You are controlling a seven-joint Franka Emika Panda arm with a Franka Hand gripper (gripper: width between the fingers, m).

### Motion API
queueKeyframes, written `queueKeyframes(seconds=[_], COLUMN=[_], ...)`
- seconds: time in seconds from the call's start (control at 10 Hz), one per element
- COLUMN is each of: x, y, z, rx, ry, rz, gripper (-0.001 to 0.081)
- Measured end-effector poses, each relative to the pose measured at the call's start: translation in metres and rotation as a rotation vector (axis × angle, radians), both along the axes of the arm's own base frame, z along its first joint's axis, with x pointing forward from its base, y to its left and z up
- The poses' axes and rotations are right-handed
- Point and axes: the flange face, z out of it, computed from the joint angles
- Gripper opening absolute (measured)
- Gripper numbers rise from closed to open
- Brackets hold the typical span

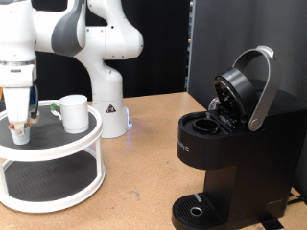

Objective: Make a cup of coffee with the keurig machine

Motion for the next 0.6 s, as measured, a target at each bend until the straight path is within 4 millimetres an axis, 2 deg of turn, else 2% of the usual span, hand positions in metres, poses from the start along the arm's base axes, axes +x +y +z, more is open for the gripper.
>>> queueKeyframes(seconds=[0.2, 0.3, 0.4, 0.5, 0.6], x=[-0.0008, -0.0008, -0.0008, -0.0008, -0.0004], y=[0.0002, 0.0002, 0.0002, 0.0002, -0.0002], z=[-0.0032, -0.0043, -0.0052, -0.0055, -0.0045], rx=[0.001, 0.002, 0.002, 0.002, 0.000], ry=[0.002, 0.004, 0.007, 0.007, 0.003], rz=[-0.001, -0.002, -0.003, -0.003, -0.003], gripper=[0.0808, 0.0699, 0.0699, 0.0551, 0.0438])
